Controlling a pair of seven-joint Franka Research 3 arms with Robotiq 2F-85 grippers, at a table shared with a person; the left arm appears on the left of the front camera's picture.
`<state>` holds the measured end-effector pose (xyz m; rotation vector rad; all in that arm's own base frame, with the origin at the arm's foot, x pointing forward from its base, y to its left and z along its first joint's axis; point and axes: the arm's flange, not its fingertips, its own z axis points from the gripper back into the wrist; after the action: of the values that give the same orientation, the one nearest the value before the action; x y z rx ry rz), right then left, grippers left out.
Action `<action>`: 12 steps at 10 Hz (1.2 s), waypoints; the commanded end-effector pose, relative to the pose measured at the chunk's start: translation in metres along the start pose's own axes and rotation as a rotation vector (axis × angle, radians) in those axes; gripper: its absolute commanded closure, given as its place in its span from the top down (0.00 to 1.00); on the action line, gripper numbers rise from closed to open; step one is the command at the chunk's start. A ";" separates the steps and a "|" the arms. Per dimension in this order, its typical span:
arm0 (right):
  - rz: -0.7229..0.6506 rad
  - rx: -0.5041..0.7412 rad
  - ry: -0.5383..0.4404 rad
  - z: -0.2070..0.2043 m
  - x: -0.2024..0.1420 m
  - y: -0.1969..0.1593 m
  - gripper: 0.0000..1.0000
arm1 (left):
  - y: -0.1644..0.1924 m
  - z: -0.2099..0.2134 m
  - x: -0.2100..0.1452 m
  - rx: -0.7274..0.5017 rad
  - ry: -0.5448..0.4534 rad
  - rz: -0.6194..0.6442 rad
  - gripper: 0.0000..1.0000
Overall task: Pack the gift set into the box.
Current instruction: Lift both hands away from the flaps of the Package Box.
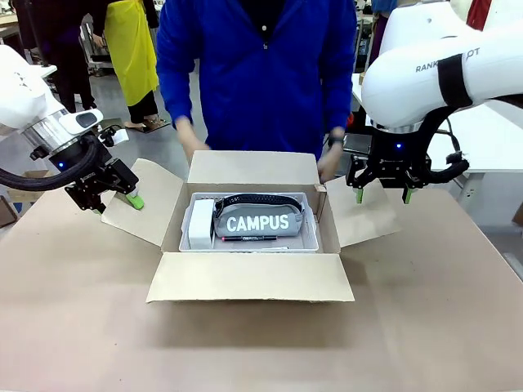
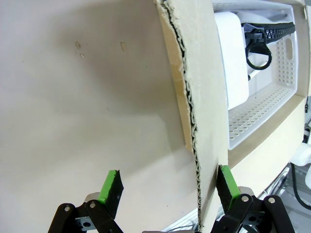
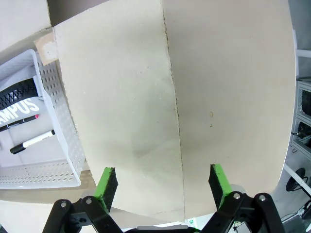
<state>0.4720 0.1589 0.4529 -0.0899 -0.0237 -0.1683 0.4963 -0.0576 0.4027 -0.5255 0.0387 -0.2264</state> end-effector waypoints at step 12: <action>-0.090 1.087 0.067 0.018 -0.079 -0.310 1.00 | 0.121 0.159 -0.163 -1.046 -0.340 -0.097 1.00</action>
<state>0.3443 -0.1385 0.4765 1.0345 -0.0696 -0.3145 0.3896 0.1688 0.4475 -1.6348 -0.1813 -0.1458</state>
